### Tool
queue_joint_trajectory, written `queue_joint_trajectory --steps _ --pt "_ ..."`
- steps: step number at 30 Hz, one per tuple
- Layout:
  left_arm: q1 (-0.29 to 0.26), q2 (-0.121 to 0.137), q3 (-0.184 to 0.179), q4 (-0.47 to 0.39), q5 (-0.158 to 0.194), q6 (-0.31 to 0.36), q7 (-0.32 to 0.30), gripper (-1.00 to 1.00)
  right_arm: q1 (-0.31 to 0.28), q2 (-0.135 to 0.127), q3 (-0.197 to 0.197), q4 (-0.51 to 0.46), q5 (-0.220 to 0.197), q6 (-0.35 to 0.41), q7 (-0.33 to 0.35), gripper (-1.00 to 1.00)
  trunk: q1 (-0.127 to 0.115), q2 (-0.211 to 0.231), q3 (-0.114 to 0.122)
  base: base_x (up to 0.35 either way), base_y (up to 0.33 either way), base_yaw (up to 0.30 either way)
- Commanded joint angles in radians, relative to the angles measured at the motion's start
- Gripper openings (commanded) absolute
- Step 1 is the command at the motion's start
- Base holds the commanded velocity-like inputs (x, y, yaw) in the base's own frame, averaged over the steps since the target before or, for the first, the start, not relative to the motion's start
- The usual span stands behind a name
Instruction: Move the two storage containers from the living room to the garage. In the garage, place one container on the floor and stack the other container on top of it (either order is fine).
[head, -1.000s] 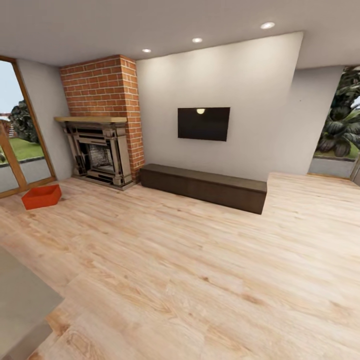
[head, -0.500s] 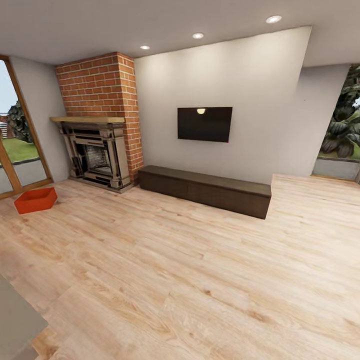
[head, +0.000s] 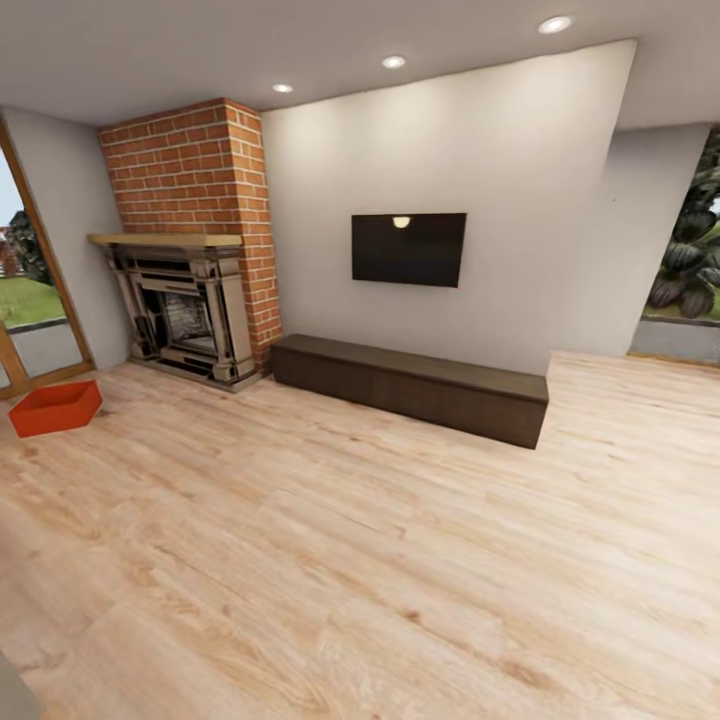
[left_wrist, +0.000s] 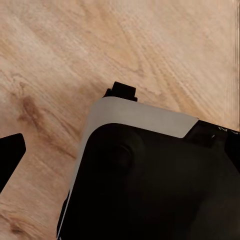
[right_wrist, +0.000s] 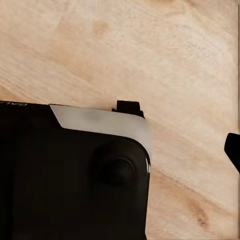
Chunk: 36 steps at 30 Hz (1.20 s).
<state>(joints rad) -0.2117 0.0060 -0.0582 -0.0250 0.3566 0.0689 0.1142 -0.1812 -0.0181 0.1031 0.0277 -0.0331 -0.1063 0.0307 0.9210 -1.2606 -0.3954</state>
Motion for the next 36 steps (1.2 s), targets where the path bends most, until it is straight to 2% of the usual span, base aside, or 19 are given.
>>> queue_joint_trajectory --steps 1,19,36 --pt "0.000 0.000 -0.006 -0.003 0.007 0.006 0.004 1.00 -0.001 0.000 0.007 0.003 -0.004 -0.006 0.003 1.00 0.001 0.000 -0.001 0.325 -0.076 0.000" --pt "0.000 0.000 -0.007 -0.003 0.007 0.008 0.004 1.00 -0.001 0.005 0.007 0.003 -0.002 -0.007 0.003 1.00 0.001 0.000 -0.001 0.326 -0.041 0.004" --pt "0.000 0.000 -0.006 -0.003 0.007 0.006 0.004 1.00 -0.001 0.001 0.007 0.003 -0.004 -0.007 0.003 1.00 0.001 0.000 -0.001 0.325 0.000 0.247"
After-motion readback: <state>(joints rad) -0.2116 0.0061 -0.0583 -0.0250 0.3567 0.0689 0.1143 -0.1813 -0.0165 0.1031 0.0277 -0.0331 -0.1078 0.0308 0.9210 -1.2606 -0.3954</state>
